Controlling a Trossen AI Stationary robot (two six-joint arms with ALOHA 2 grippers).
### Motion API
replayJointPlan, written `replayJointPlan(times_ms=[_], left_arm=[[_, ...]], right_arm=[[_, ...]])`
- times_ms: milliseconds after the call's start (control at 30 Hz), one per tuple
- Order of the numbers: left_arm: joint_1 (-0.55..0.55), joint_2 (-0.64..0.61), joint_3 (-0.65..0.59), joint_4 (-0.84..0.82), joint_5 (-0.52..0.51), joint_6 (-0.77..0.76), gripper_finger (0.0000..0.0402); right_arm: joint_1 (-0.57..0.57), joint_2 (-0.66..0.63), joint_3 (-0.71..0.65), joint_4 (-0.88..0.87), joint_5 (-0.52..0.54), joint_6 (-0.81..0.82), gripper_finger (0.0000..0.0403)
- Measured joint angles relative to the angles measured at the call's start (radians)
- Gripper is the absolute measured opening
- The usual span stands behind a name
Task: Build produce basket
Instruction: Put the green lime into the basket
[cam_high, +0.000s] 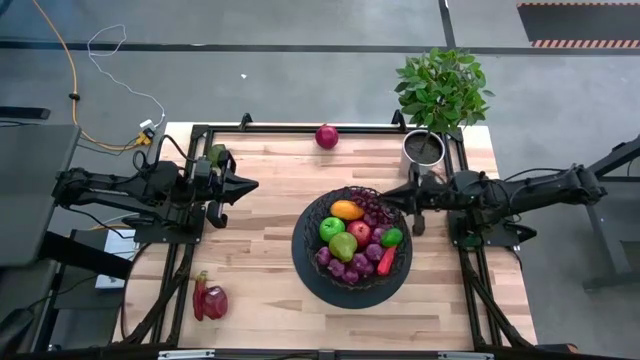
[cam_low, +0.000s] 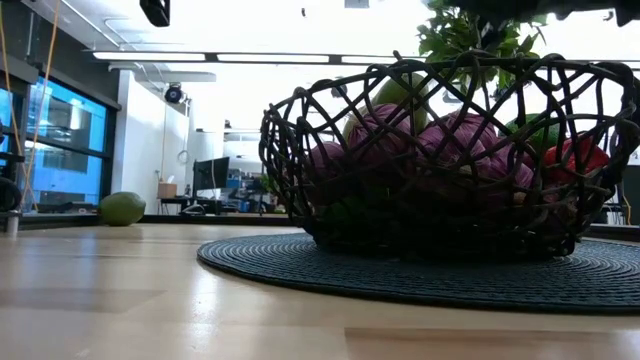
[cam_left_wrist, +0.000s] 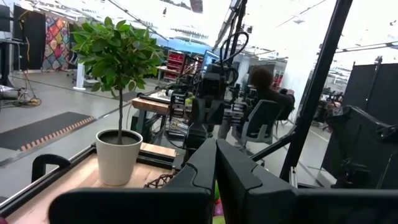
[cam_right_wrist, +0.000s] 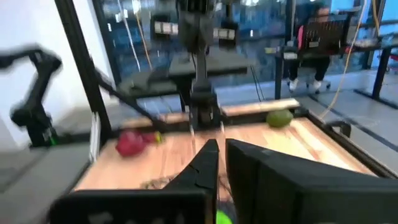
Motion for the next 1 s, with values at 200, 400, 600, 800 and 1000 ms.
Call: replayJointPlan(times_ms=[200,400,600,800,1000], left_arm=[[0.0,0.0,0.0,0.0,-0.004,0.0,0.0],[0.0,0.0,0.0,0.0,-0.016,0.007,0.0001],[0.0,0.0,0.0,0.0,-0.035,0.018,0.0009],[0.003,0.023,0.0,-0.033,-0.115,-0.078,0.0055],[0.07,0.087,0.077,-0.249,-0.16,-0.127,0.0168]], right_arm=[[0.0,-0.026,-0.018,0.049,0.015,0.016,0.0017],[0.0,-0.024,-0.018,0.052,-0.007,0.008,0.0005],[0.0,-0.025,-0.018,0.05,-0.021,0.008,0.0002],[0.0,-0.025,-0.018,0.05,-0.021,0.032,0.0],[0.0,-0.025,-0.018,0.049,-0.022,0.059,0.0]])
